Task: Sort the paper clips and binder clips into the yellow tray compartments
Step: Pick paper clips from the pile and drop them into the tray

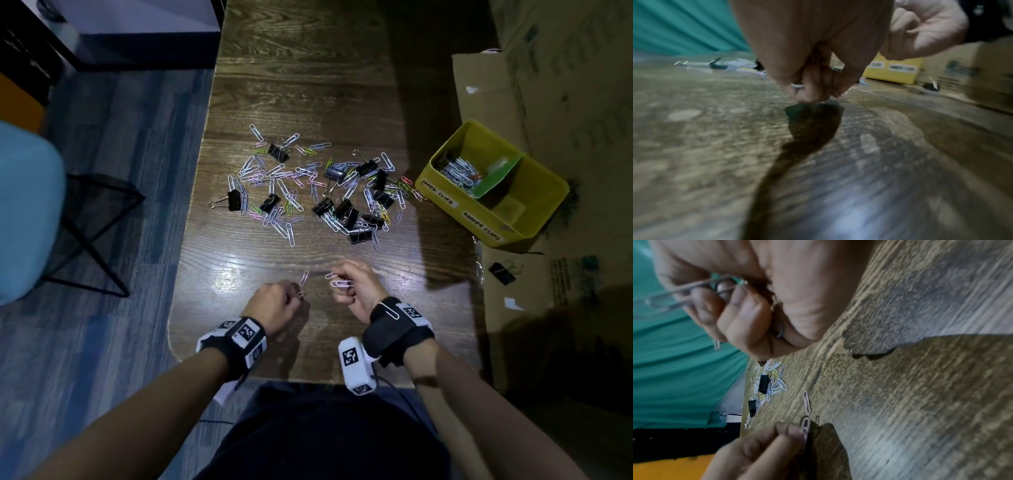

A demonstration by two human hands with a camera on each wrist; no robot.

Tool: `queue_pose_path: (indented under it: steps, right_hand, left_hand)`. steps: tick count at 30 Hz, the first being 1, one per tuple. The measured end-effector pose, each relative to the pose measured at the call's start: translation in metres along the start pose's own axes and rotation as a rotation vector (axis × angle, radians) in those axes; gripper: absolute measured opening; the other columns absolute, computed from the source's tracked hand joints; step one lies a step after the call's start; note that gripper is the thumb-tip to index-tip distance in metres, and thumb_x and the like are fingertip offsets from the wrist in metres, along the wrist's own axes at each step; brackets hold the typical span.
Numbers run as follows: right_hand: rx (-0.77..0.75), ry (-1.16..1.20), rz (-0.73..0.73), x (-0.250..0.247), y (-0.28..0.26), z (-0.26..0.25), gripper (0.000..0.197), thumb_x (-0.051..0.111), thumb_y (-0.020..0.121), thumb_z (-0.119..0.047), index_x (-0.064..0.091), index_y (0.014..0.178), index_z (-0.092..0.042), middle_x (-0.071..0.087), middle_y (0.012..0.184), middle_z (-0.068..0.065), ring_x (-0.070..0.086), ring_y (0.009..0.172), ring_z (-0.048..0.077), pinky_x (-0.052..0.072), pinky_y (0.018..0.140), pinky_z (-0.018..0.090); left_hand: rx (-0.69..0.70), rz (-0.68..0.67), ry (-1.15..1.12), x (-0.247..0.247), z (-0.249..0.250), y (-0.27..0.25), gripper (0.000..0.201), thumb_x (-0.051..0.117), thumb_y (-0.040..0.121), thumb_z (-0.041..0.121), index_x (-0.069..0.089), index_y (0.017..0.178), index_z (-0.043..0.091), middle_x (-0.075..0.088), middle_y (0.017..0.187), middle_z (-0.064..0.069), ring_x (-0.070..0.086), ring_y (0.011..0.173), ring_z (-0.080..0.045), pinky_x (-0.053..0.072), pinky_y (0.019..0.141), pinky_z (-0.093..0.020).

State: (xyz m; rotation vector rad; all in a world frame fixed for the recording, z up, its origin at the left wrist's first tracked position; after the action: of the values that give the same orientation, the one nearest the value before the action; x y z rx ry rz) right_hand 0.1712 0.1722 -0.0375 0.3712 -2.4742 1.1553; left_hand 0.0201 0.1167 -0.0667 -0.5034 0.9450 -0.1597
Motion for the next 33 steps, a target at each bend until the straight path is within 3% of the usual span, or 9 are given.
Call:
queue_pose_path:
  steps: [5, 8, 11, 15, 17, 20, 24, 28, 33]
  right_hand:
    - [0.042, 0.203, -0.073, -0.001, 0.003, 0.005, 0.023, 0.04, 0.066, -0.008, 0.047, 0.048, -0.021, 0.038, 0.042, -0.008, 0.024, 0.031, 0.001, 0.011, 0.037, 0.013]
    - [0.066, 0.25, -0.158, 0.002, 0.003, 0.004, 0.015, 0.043, 0.057, -0.009, 0.046, 0.051, -0.021, 0.033, 0.042, -0.006, 0.022, 0.032, 0.002, 0.012, 0.036, 0.014]
    - [0.083, 0.291, -0.212, 0.007, 0.003, 0.002, 0.011, 0.043, 0.053, -0.011, 0.043, 0.051, -0.021, 0.033, 0.043, -0.006, 0.015, 0.037, 0.005, 0.01, 0.035, 0.016]
    - [0.146, 0.236, -0.07, -0.002, 0.008, 0.005, 0.029, 0.04, 0.087, -0.009, 0.044, 0.06, -0.019, 0.029, 0.042, -0.009, 0.021, 0.034, 0.002, 0.011, 0.034, 0.016]
    - [0.081, -0.117, 0.035, -0.012, 0.01, 0.001, 0.024, 0.052, 0.094, -0.023, 0.049, 0.071, -0.017, 0.025, 0.047, -0.008, 0.021, 0.035, 0.003, 0.014, 0.035, 0.016]
    - [-0.088, -0.875, 0.025, -0.006, 0.007, -0.006, 0.041, 0.067, 0.084, -0.036, 0.042, 0.057, -0.017, 0.028, 0.049, -0.005, 0.025, 0.038, 0.006, 0.024, 0.043, 0.02]
    - [-0.102, -1.473, -0.076, 0.014, 0.007, 0.005, 0.028, 0.074, 0.073, -0.047, 0.064, 0.071, -0.021, 0.06, 0.062, -0.006, 0.051, 0.055, 0.006, 0.037, 0.052, 0.022]
    - [-0.259, -1.811, -0.224, 0.042, 0.006, 0.027, 0.04, 0.067, 0.079, -0.051, 0.067, 0.105, -0.02, 0.07, 0.102, 0.006, 0.063, 0.097, 0.026, 0.048, 0.078, 0.032]
    - [-0.386, -2.001, -0.462, 0.091, 0.004, 0.062, 0.036, 0.061, 0.087, -0.041, 0.065, 0.106, -0.01, 0.068, 0.099, 0.015, 0.064, 0.092, 0.033, 0.047, 0.071, 0.037]
  left_hand:
    - [-0.384, -0.133, -1.284, 0.001, 0.0, 0.012, 0.015, 0.033, 0.071, 0.009, 0.038, 0.059, 0.016, 0.033, 0.053, -0.004, 0.026, 0.036, -0.01, 0.016, 0.04, -0.011]
    - [-0.333, -0.185, -1.51, -0.007, 0.014, 0.018, 0.015, 0.035, 0.066, 0.019, 0.037, 0.052, 0.016, 0.035, 0.048, -0.003, 0.024, 0.039, -0.011, 0.013, 0.039, -0.014]
    - [-0.328, -0.087, -1.385, -0.007, 0.011, 0.031, 0.033, 0.047, 0.082, 0.017, 0.041, 0.049, 0.02, 0.04, 0.047, -0.001, 0.028, 0.036, -0.013, 0.012, 0.038, -0.016]
    - [-0.254, 0.072, -1.129, -0.009, 0.004, 0.038, 0.046, 0.07, 0.078, 0.006, 0.035, 0.052, 0.019, 0.042, 0.042, 0.003, 0.031, 0.03, -0.008, 0.022, 0.034, -0.011]
    - [-0.167, 0.116, -0.935, -0.011, 0.004, 0.037, 0.045, 0.07, 0.078, 0.001, 0.034, 0.056, 0.017, 0.041, 0.042, 0.009, 0.034, 0.034, -0.003, 0.029, 0.038, -0.016]
    - [-0.088, 0.146, -0.564, -0.013, 0.002, 0.035, 0.039, 0.072, 0.078, 0.016, 0.038, 0.061, 0.019, 0.045, 0.052, 0.006, 0.04, 0.047, -0.008, 0.033, 0.052, -0.027]
    - [-0.041, 0.14, -0.057, -0.018, 0.011, 0.025, 0.019, 0.069, 0.079, 0.038, 0.058, 0.086, 0.025, 0.064, 0.074, 0.002, 0.058, 0.07, -0.019, 0.043, 0.063, -0.027]
    - [0.111, 0.067, 0.143, -0.028, 0.024, 0.031, 0.023, 0.061, 0.085, 0.038, 0.067, 0.104, 0.027, 0.072, 0.098, -0.003, 0.064, 0.09, -0.023, 0.043, 0.069, -0.027]
    - [0.152, -0.089, 0.279, -0.041, 0.012, 0.045, 0.024, 0.048, 0.092, 0.033, 0.064, 0.097, 0.015, 0.068, 0.09, -0.014, 0.062, 0.08, -0.031, 0.045, 0.063, -0.034]
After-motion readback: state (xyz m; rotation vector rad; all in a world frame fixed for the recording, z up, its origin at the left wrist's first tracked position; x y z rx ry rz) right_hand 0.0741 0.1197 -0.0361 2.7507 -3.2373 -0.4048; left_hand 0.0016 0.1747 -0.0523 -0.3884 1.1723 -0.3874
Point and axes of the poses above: each hand's wrist, its own y-axis towards the middle knuckle, its own x-axis out of the palm, z = x × y, the point moved 6 cm from there along y, towards the middle knuckle
